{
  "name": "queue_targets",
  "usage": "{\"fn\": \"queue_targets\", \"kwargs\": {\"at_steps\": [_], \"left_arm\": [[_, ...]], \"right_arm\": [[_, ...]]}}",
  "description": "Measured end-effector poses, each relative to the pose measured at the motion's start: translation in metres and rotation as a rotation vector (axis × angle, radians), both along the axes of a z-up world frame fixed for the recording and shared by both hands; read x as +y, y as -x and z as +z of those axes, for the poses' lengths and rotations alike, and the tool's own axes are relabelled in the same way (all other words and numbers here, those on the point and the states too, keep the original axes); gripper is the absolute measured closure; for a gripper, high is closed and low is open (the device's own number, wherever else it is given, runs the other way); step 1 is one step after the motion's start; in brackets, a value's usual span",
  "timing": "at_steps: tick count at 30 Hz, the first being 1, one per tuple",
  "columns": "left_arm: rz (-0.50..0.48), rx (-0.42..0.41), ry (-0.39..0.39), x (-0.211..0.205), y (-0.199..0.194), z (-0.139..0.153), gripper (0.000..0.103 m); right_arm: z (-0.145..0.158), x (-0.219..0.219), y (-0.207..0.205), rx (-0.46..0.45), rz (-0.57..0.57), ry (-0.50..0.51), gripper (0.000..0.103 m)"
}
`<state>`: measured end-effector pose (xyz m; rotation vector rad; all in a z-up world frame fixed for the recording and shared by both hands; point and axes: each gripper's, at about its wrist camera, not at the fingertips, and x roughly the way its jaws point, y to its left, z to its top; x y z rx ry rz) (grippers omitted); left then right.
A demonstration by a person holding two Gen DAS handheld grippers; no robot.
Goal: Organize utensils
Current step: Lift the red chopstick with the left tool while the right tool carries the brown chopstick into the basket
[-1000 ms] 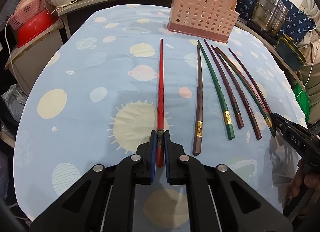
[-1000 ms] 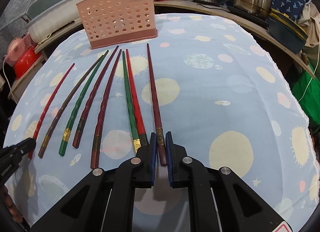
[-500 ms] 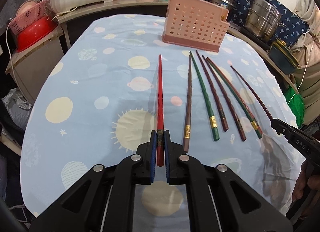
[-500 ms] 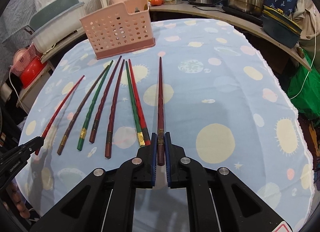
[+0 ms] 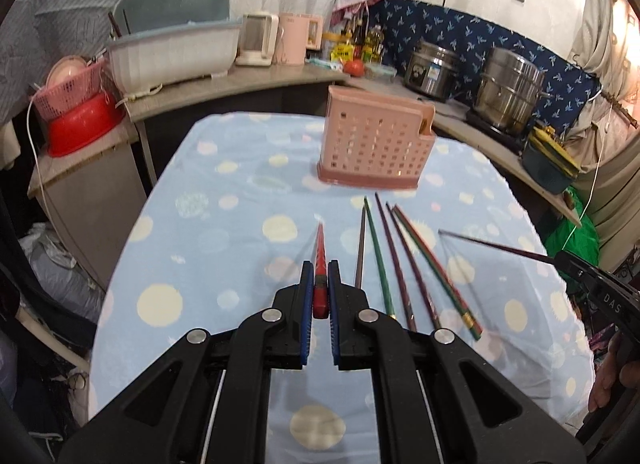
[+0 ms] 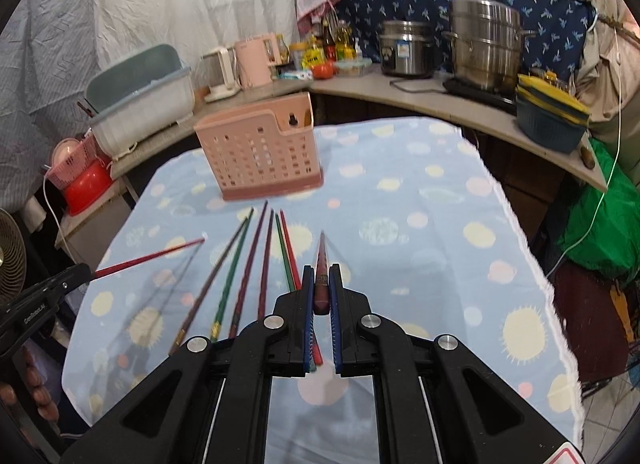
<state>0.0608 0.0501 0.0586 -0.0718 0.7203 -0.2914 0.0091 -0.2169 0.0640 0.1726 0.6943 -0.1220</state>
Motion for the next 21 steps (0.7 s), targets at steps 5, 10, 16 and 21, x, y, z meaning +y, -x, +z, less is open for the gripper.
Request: {"fn": "queue_targets", "kwargs": {"at_steps": [5,10,16,21], "left_arm": [[-0.011,-0.078,-0.020,-0.008,-0.013,0.034,0.096],[-0.017,-0.135,-0.021,-0.017,-0.031,0.059,0.096],[-0.028,-0.180,-0.026,-0.029,-0.054,0.083,0.096],[-0.039,-0.214,-0.022,-0.038,-0.073,0.104,0.096]], "right_arm": [[0.026,-0.002,-0.010,-0.047,0.016,0.006,0.095],[0.043,-0.005,-0.021,-0.078,0.025,0.006,0.095],[0.066,-0.008,-0.040,-0.112,0.050,-0.012,0.095],[0.082,-0.007,-0.060,-0.129,0.068,-0.001,0.095]]}}
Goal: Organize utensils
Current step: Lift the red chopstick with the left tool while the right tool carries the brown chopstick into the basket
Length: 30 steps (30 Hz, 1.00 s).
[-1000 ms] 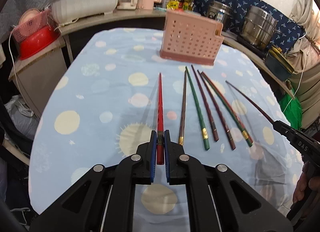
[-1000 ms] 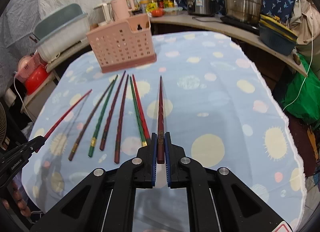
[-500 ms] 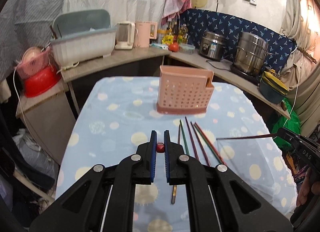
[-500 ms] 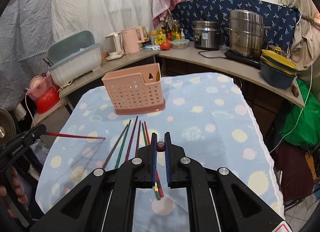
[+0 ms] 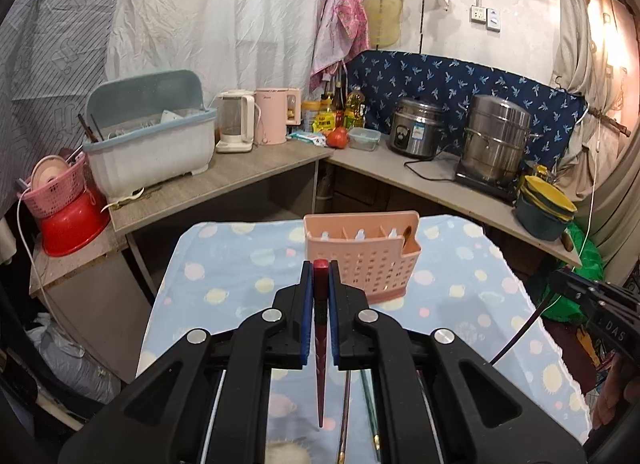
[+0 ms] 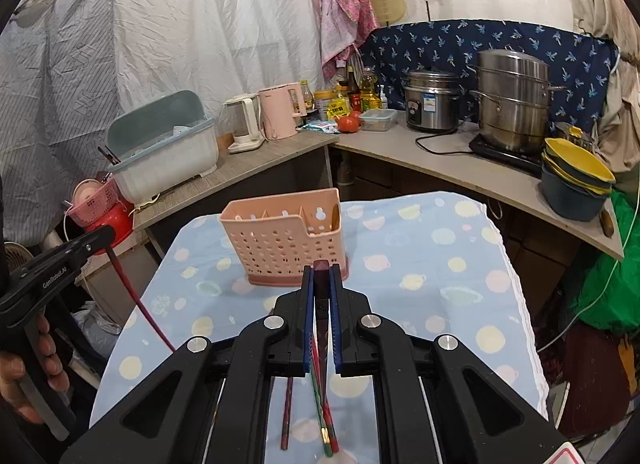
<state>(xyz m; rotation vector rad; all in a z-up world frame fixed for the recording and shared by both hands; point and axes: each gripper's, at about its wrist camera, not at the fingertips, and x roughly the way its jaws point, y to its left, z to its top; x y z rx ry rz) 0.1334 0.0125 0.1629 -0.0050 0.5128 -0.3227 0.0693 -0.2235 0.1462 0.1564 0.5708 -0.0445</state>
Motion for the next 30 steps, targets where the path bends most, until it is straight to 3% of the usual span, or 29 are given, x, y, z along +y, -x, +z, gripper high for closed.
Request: {"fn": "queue_targets", "kwargs": {"at_steps": [6,13,20,25,30], "left_arm": [[-0.006,-0.036,0.020,-0.007,-0.026,0.029,0.096],[0.000,-0.113,0.035,-0.020,-0.068,0.083,0.096],[0.006,-0.185,0.063,-0.037,-0.110,0.127,0.096],[0.021,-0.203,0.045,-0.054,-0.139,0.116,0.096],[0.015,-0.133,0.038,-0.062,-0.164,0.072,0.096]], "right_arm": [[0.023,0.004,-0.027,-0.034,0.025,0.014,0.095],[0.076,0.005,-0.073,-0.128,0.009,0.079,0.095],[0.107,-0.006,-0.126,-0.199,-0.026,0.056,0.095],[0.095,-0.003,-0.162,-0.199,-0.022,0.054,0.095],[0.057,-0.003,-0.186,-0.133,-0.010,0.037,0.095]]}}
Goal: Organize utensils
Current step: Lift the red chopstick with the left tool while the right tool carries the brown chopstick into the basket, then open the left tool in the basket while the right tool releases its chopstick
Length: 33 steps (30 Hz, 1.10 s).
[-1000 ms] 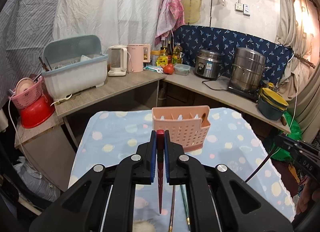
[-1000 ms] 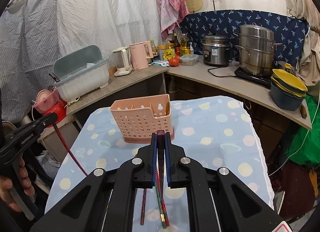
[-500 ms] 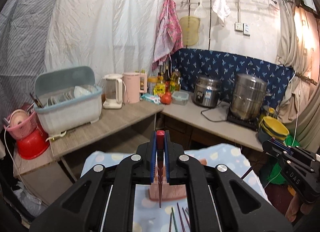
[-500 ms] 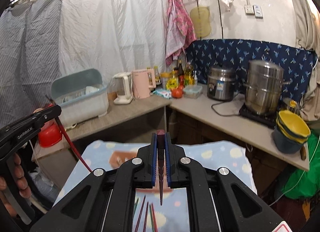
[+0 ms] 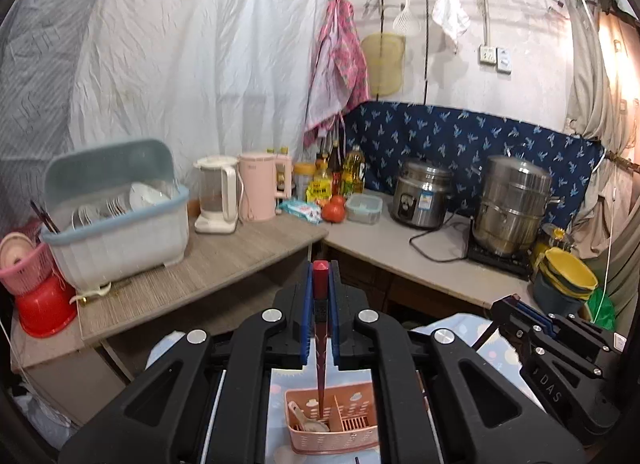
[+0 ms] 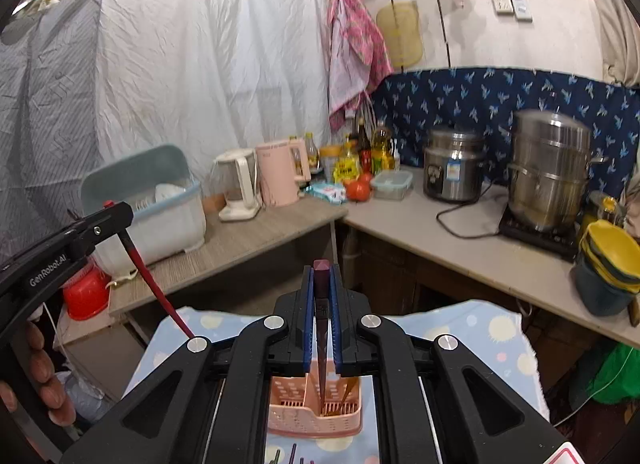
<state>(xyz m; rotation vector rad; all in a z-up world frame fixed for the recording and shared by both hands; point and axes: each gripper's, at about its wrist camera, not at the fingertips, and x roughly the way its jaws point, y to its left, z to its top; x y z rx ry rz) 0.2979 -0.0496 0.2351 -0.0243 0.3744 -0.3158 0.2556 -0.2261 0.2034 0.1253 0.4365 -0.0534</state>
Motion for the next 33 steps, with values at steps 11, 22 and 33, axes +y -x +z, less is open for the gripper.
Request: {"fn": "queue_targets", "kwargs": {"at_steps": [11,22,33], "left_arm": [[0.035,0.109,-0.025,0.008,-0.012,-0.073,0.090],[0.115,0.123,-0.007,0.034,0.016,-0.084,0.046],[0.122,0.177,-0.019,0.060,0.080,-0.115,0.044]], "right_arm": [[-0.051,-0.007,-0.004,0.092,-0.011,-0.007,0.094],[-0.044,-0.017,0.046,0.014,-0.082,0.027,0.055],[-0.075,-0.011,0.121,0.064,-0.067,0.023,0.055]]}}
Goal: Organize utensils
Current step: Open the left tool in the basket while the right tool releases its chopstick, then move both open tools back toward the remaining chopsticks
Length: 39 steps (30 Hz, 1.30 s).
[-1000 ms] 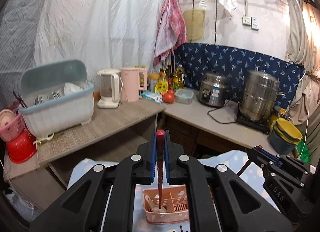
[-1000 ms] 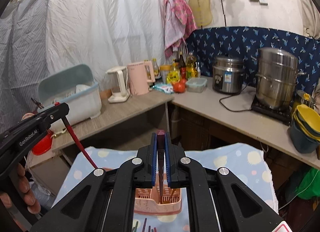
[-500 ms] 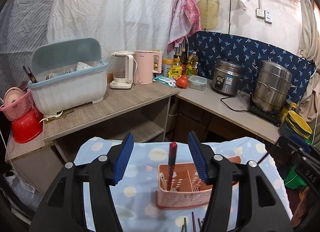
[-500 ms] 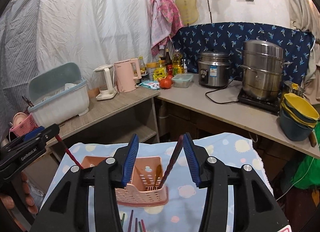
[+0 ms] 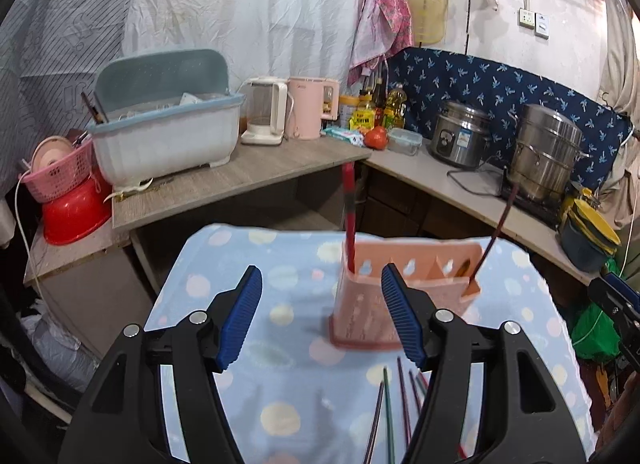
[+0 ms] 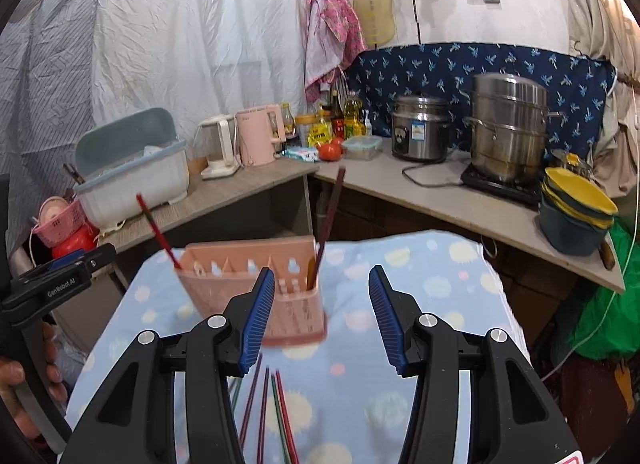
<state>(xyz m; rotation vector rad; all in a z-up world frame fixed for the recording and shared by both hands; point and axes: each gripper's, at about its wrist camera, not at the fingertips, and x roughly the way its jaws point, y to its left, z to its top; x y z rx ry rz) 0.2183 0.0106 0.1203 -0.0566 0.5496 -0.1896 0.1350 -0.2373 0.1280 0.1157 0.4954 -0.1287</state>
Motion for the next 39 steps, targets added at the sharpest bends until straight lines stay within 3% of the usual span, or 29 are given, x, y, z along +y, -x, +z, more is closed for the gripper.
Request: {"fn": "queue_targets", "kwargs": {"at_steps": [12,20,39], "left_arm": [[-0.031,0.185,-0.021,0.008,0.078,-0.096,0.044],[-0.060,0.256,-0.025,0.000,0.116,-0.133,0.044],[-0.060,0.350,-0.021,-0.001,0.136,-0.173,0.045]], "right_arm": [[-0.096,0.013,0.079,0.194,-0.032,0.026,0.055],[-0.145,0.021,0.103,0.294,-0.030,-0.006,0.056],[-0.187,0.028,0.101,0.375,-0.012,-0.023,0.064]]}}
